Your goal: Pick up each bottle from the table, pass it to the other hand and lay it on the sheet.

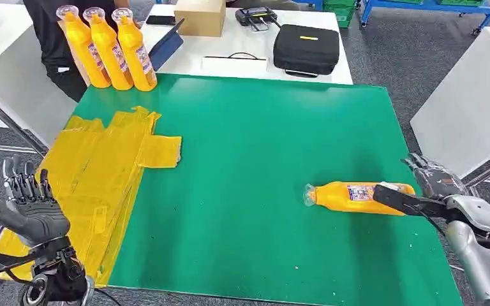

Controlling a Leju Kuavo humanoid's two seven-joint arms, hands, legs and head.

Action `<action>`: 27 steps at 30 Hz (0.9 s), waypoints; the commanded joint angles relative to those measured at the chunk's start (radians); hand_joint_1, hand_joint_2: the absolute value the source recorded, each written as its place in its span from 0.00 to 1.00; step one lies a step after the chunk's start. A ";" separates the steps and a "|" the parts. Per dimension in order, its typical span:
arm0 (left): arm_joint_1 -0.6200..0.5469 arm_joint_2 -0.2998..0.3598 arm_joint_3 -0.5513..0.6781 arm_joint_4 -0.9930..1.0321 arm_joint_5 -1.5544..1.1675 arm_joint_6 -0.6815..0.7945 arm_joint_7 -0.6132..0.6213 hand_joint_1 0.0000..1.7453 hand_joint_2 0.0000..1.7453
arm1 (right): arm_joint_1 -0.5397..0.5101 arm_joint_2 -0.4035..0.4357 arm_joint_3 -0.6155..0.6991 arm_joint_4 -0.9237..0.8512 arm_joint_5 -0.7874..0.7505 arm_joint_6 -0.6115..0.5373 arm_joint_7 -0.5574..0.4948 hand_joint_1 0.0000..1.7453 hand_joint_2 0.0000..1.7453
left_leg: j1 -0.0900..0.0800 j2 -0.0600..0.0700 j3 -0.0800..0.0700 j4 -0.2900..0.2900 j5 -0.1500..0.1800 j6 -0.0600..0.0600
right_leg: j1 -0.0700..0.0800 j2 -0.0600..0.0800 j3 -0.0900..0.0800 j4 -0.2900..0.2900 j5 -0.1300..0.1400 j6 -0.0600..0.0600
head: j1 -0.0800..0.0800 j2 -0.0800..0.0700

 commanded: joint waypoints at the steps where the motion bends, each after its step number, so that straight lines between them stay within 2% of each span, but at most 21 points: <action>1: -0.048 -0.001 -0.002 0.070 0.011 0.014 -0.007 0.00 0.00 | -0.170 0.068 0.157 0.255 -0.004 -0.002 -0.027 0.00 1.00 | 0.000 0.006 0.006 0.000 -0.002 -0.003 | 0.001 0.000 0.004 -0.001 0.000 -0.003 | 0.000 0.000; 9: -0.035 -0.002 0.000 0.060 0.015 0.025 -0.005 0.00 0.00 | -0.210 0.088 0.207 0.316 -0.013 -0.006 -0.045 0.00 1.00 | 0.000 0.004 0.004 -0.001 0.000 -0.002 | 0.001 0.000 0.003 -0.001 0.000 -0.002 | -0.001 0.000; 13: -0.019 0.002 -0.009 0.053 0.017 0.031 -0.005 0.00 0.00 | -0.263 0.113 0.261 0.405 -0.016 -0.005 -0.060 0.00 1.00 | 0.000 0.005 0.004 -0.001 -0.001 -0.002 | 0.001 0.001 0.003 -0.001 0.000 -0.002 | 0.000 0.000; 23: -0.020 0.001 -0.012 0.054 0.017 0.031 -0.005 0.00 0.00 | -0.265 0.119 0.265 0.414 -0.016 -0.006 -0.058 0.00 1.00 | 0.000 0.004 0.005 0.000 -0.001 -0.003 | 0.001 -0.002 0.004 0.000 0.000 -0.003 | 0.000 0.000; 27: -0.040 0.007 -0.025 0.078 0.030 0.038 -0.010 0.00 0.00 | -0.316 0.159 0.325 0.523 -0.024 -0.007 -0.081 0.00 1.00 | 0.000 0.004 0.004 0.000 -0.001 -0.002 | 0.001 -0.001 0.003 0.000 0.000 -0.002 | 0.000 0.000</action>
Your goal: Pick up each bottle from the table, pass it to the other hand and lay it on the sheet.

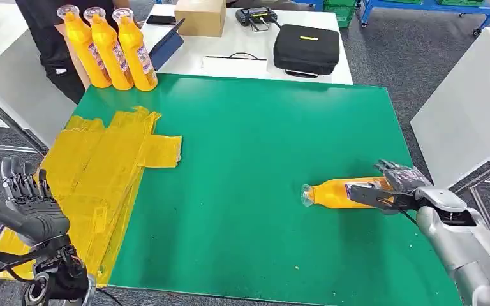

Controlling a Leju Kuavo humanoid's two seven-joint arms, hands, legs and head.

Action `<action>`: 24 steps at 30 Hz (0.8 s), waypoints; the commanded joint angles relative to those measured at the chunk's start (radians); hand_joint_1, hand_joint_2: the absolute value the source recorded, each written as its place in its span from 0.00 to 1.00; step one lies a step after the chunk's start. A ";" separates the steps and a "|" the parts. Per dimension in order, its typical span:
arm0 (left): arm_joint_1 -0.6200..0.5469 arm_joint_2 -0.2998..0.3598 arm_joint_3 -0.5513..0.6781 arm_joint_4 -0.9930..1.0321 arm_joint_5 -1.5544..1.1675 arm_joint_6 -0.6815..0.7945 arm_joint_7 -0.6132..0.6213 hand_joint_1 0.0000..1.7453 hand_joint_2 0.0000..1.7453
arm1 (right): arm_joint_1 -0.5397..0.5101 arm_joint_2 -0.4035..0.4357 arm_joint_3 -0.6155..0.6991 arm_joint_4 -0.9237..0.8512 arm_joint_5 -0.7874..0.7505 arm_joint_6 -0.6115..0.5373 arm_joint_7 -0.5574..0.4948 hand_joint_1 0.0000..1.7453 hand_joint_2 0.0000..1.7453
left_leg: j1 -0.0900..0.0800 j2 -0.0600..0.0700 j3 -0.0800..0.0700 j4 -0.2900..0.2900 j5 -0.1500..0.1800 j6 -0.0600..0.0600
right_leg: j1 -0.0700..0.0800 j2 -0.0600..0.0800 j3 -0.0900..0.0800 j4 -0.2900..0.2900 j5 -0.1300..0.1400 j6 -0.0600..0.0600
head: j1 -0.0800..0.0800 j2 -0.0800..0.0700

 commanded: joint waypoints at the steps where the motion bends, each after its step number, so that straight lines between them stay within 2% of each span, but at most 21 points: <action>1: -0.035 0.010 -0.020 0.073 0.015 0.012 -0.004 0.00 0.00 | -0.119 0.079 0.122 0.218 -0.010 0.003 -0.031 0.00 1.00 | 0.000 0.003 0.003 -0.001 -0.001 -0.002 | 0.001 0.000 0.002 -0.001 0.000 -0.002 | 0.000 0.000; 6: -0.049 0.023 -0.028 0.100 0.041 0.021 -0.017 0.00 0.00 | -0.150 0.107 0.224 0.335 -0.040 0.044 -0.081 0.00 1.00 | 0.001 0.005 0.005 -0.001 -0.001 -0.003 | 0.002 -0.001 0.004 -0.001 0.000 -0.003 | 0.000 0.000; 11: -0.083 0.044 -0.055 0.144 0.066 0.018 -0.026 0.00 0.00 | -0.123 0.063 0.341 0.358 -0.045 0.194 -0.115 0.00 1.00 | 0.001 0.000 0.005 -0.001 0.000 -0.003 | 0.002 -0.005 0.005 -0.001 -0.001 -0.002 | 0.000 0.000; 15: -0.083 0.051 -0.066 0.154 0.080 0.022 -0.032 0.00 0.00 | -0.088 0.007 0.359 0.306 -0.079 0.212 -0.110 0.00 1.00 | 0.001 -0.002 0.007 -0.002 0.000 -0.002 | 0.002 -0.007 0.008 -0.003 -0.001 -0.002 | 0.000 0.000; 18: -0.083 0.051 -0.066 0.154 0.080 0.022 -0.032 0.00 0.00 | -0.088 0.004 0.359 0.306 -0.079 0.212 -0.110 0.00 1.00 | 0.002 -0.004 0.010 -0.001 0.000 -0.003 | 0.003 -0.010 0.011 -0.003 -0.002 -0.003 | 0.000 0.000; 22: -0.079 0.052 -0.066 0.151 0.082 0.024 -0.032 0.00 0.00 | -0.087 -0.006 0.360 0.290 -0.092 0.222 -0.101 0.00 1.00 | 0.001 -0.004 0.009 -0.001 0.000 -0.002 | 0.002 -0.007 0.010 -0.003 -0.001 -0.002 | 0.001 0.000; 23: -0.078 0.051 -0.065 0.151 0.083 0.024 -0.034 0.00 0.00 | -0.081 -0.016 0.359 0.276 -0.100 0.218 -0.098 0.89 1.00 | 0.001 -0.004 0.010 -0.001 0.000 -0.003 | 0.002 -0.009 0.011 -0.003 -0.001 -0.003 | 0.000 0.000; 24: -0.077 0.050 -0.063 0.151 0.086 0.024 -0.036 0.00 0.00 | -0.074 -0.029 0.357 0.260 -0.114 0.218 -0.095 1.00 1.00 | 0.001 -0.004 0.011 -0.001 0.000 -0.003 | 0.002 -0.010 0.012 -0.003 -0.001 -0.004 | 0.000 0.000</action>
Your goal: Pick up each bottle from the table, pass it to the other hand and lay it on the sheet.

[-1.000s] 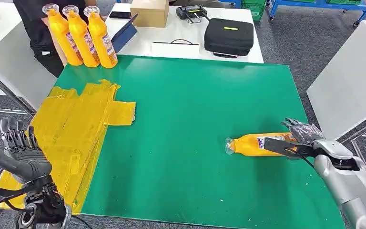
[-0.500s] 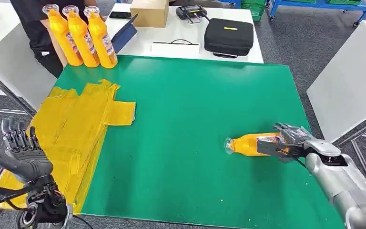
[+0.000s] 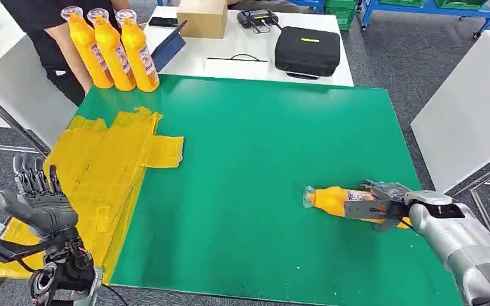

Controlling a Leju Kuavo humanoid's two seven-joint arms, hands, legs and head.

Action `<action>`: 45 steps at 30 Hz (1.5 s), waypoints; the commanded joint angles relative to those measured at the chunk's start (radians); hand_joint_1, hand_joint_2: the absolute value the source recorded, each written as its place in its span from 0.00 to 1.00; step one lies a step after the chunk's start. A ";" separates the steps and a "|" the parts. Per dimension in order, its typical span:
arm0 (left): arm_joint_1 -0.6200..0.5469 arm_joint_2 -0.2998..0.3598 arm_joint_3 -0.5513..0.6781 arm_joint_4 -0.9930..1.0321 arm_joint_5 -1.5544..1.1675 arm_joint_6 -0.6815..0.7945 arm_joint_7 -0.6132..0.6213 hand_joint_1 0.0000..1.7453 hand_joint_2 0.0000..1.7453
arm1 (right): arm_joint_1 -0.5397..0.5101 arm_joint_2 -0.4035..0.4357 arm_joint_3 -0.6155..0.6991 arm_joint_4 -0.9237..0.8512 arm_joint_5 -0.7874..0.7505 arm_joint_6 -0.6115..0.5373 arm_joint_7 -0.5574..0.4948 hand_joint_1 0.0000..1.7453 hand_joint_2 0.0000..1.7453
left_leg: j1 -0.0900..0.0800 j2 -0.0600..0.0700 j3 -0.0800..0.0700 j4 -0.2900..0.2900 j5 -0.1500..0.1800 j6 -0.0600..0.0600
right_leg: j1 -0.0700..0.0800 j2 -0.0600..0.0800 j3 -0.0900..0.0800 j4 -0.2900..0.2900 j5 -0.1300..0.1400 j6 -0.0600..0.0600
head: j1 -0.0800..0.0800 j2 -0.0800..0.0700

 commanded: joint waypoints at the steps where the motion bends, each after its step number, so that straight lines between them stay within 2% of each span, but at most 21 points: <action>1: -0.021 0.021 -0.019 0.070 0.011 0.006 -0.012 0.00 0.00 | 0.058 -0.051 0.078 0.001 -0.036 0.025 0.018 1.00 1.00 | 0.001 -0.002 0.004 -0.001 0.000 -0.003 | 0.002 -0.008 0.005 -0.002 -0.001 -0.003 | 0.000 0.000; 5: -0.021 0.022 -0.013 0.079 0.016 0.000 -0.018 0.00 0.00 | 0.059 -0.073 0.069 -0.034 -0.055 0.011 0.027 1.00 1.00 | 0.001 -0.003 0.005 -0.001 0.000 -0.003 | 0.002 -0.008 0.006 -0.002 -0.001 -0.003 | 0.000 0.000; 11: -0.005 0.007 0.016 0.068 0.028 -0.003 -0.033 0.00 0.00 | 0.031 -0.052 0.007 -0.082 -0.129 -0.068 0.044 1.00 1.00 | 0.000 -0.001 0.005 -0.001 0.001 0.000 | 0.001 -0.006 0.006 -0.001 0.000 -0.002 | 0.000 0.000; 19: -0.007 -0.001 0.022 0.064 0.025 -0.008 -0.027 0.00 0.00 | 0.041 -0.051 -0.016 -0.106 -0.163 -0.085 0.043 1.00 1.00 | 0.000 0.001 0.004 0.000 0.000 -0.001 | 0.001 -0.005 0.005 0.000 0.000 -0.002 | 0.000 0.000; 24: 0.000 0.009 -0.002 0.092 -0.015 -0.063 0.075 0.00 0.00 | 0.146 -0.035 -0.133 -0.278 -0.298 -0.149 0.042 1.00 1.00 | 0.000 0.001 0.003 0.000 0.000 -0.001 | 0.001 -0.005 0.004 0.000 0.000 -0.003 | 0.000 0.000; 28: 0.001 0.017 -0.032 0.125 -0.028 -0.079 0.087 0.00 0.00 | 0.195 -0.034 -0.152 -0.346 -0.331 -0.169 0.033 1.00 1.00 | 0.000 0.001 0.003 -0.001 0.000 -0.001 | 0.001 -0.005 0.005 -0.001 0.000 -0.003 | -0.001 0.000; 30: 0.005 0.027 -0.057 0.151 -0.024 -0.097 0.098 0.00 0.00 | 0.233 -0.007 -0.180 -0.395 -0.351 -0.204 0.001 1.00 1.00 | -0.001 0.001 0.000 -0.001 0.000 -0.001 | 0.001 -0.005 0.002 0.000 0.000 -0.002 | 0.000 0.000; 34: 0.014 0.030 -0.118 0.177 0.006 -0.129 0.102 0.00 0.00 | 0.339 0.067 -0.257 -0.570 -0.345 -0.274 0.010 1.00 1.00 | 0.000 0.003 0.002 -0.002 -0.001 -0.002 | 0.002 -0.004 0.003 -0.001 -0.001 -0.003 | 0.000 0.000; 35: 0.015 0.028 -0.145 0.186 0.044 -0.165 0.125 0.00 1.00 | 0.354 0.088 -0.268 -0.613 -0.344 -0.281 0.014 1.00 1.00 | 0.000 0.002 0.000 -0.002 0.000 -0.001 | 0.001 -0.004 0.001 -0.001 0.000 -0.002 | 0.000 0.000; 38: -0.007 0.030 -0.240 0.234 0.079 -0.233 0.145 0.00 1.00 | 0.376 0.148 -0.283 -0.714 -0.349 -0.283 0.029 1.00 1.00 | 0.000 0.002 -0.002 -0.001 0.000 -0.001 | 0.001 -0.003 -0.001 0.000 0.000 -0.003 | 0.000 0.000; 39: -0.013 0.024 -0.257 0.238 0.085 -0.239 0.142 0.00 1.00 | 0.386 0.163 -0.286 -0.746 -0.350 -0.282 0.043 1.00 1.00 | -0.001 -0.001 -0.006 -0.001 0.002 0.001 | 0.000 -0.004 -0.004 0.000 0.001 -0.001 | 0.000 0.000; 40: -0.016 0.021 -0.280 0.230 0.080 -0.245 0.133 0.00 1.00 | 0.400 0.181 -0.289 -0.789 -0.346 -0.279 0.055 1.00 1.00 | 0.000 0.001 -0.003 0.000 0.000 -0.001 | 0.001 -0.005 -0.002 0.001 -0.001 -0.003 | 0.000 0.000; 45: -0.027 0.010 -0.342 0.185 0.023 -0.277 0.138 0.00 1.00 | 0.388 0.249 -0.237 -0.851 -0.287 -0.221 0.141 1.00 1.00 | 0.000 0.002 -0.005 0.001 0.000 -0.001 | 0.001 -0.005 -0.004 0.001 -0.001 -0.002 | 0.000 0.000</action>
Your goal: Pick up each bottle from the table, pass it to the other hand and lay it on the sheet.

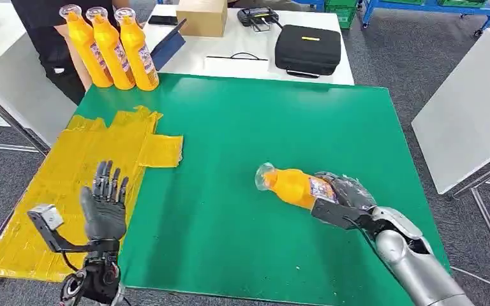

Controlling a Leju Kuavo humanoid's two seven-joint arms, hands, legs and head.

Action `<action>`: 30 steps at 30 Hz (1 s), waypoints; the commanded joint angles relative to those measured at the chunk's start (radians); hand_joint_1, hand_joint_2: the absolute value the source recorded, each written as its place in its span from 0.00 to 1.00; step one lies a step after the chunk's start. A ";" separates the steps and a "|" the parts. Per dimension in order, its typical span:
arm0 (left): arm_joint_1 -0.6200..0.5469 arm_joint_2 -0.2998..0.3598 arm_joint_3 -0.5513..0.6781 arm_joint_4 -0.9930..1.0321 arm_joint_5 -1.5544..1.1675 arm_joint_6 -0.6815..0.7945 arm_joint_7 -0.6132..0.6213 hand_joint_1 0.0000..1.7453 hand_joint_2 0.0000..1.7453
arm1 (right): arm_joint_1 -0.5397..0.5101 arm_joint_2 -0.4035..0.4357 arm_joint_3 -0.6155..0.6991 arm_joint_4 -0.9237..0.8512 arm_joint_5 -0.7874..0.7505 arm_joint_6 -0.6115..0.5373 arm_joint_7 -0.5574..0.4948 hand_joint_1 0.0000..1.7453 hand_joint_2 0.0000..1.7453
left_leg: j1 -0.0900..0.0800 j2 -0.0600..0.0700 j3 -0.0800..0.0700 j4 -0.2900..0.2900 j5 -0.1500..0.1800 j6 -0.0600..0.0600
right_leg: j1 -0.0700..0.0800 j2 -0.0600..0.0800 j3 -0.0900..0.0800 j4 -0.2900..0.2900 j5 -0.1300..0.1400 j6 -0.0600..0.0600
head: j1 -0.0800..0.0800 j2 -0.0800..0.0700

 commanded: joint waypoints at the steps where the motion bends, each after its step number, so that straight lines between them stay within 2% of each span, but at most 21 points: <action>1: -0.050 -0.002 -0.158 0.045 -0.060 -0.032 0.005 0.00 1.00 | 0.008 0.160 0.020 -0.192 0.064 0.058 0.100 1.00 1.00 | 0.000 0.004 0.002 0.001 -0.001 -0.003 | 0.001 -0.001 0.001 0.001 -0.001 -0.003 | 0.000 0.000; 11: -0.049 0.002 -0.153 0.046 -0.060 -0.032 0.004 0.00 1.00 | 0.008 0.153 0.017 -0.185 0.062 0.061 0.098 1.00 1.00 | 0.001 0.004 0.005 0.001 -0.003 -0.004 | 0.002 -0.004 0.005 0.001 -0.002 -0.004 | 0.000 0.000; 13: -0.049 0.002 -0.153 0.046 -0.060 -0.032 0.004 0.00 1.00 | 0.008 0.153 0.017 -0.185 0.062 0.061 0.098 1.00 1.00 | 0.000 0.002 0.001 0.000 0.000 -0.002 | 0.001 -0.002 0.001 0.000 0.000 -0.002 | 0.000 0.000; 14: -0.052 -0.003 -0.153 0.043 -0.068 -0.042 0.002 0.00 1.00 | 0.007 0.174 0.011 -0.183 0.063 0.061 0.099 1.00 1.00 | 0.001 0.004 0.005 0.001 -0.003 -0.004 | 0.002 -0.004 0.005 0.001 -0.002 -0.004 | 0.000 0.000; 15: -0.053 -0.008 -0.157 0.038 -0.068 -0.053 -0.002 0.00 1.00 | 0.007 0.196 0.012 -0.186 0.065 0.062 0.101 1.00 1.00 | 0.000 0.002 0.001 0.000 -0.001 -0.002 | 0.001 -0.002 0.001 0.000 0.000 -0.002 | 0.000 0.000; 16: -0.056 -0.007 -0.164 0.034 -0.079 -0.058 -0.005 0.00 1.00 | 0.006 0.212 0.012 -0.187 0.069 0.058 0.103 1.00 1.00 | 0.000 0.003 0.004 0.001 -0.002 -0.004 | 0.002 -0.003 0.004 0.001 -0.002 -0.004 | 0.000 0.000; 20: -0.088 -0.001 -0.242 0.033 -0.146 -0.048 -0.023 0.00 1.00 | -0.018 0.324 0.005 -0.186 0.055 0.035 0.136 1.00 1.00 | 0.000 0.003 0.000 0.000 0.000 -0.002 | 0.001 0.000 -0.001 0.001 0.000 -0.002 | 0.000 0.000; 26: -0.128 0.014 -0.313 0.027 -0.118 -0.018 -0.041 0.00 1.00 | -0.061 0.384 0.020 -0.160 0.084 0.060 0.176 1.00 1.00 | 0.000 0.002 0.000 0.000 0.000 -0.002 | 0.001 -0.001 -0.001 0.001 0.000 -0.002 | 0.000 0.000; 30: -0.134 0.016 -0.315 0.016 -0.113 -0.010 -0.035 0.00 1.00 | -0.061 0.387 0.017 -0.161 0.083 0.062 0.176 1.00 1.00 | 0.001 0.006 0.004 0.003 -0.002 -0.005 | 0.002 -0.003 0.002 0.003 -0.002 -0.004 | 0.000 0.000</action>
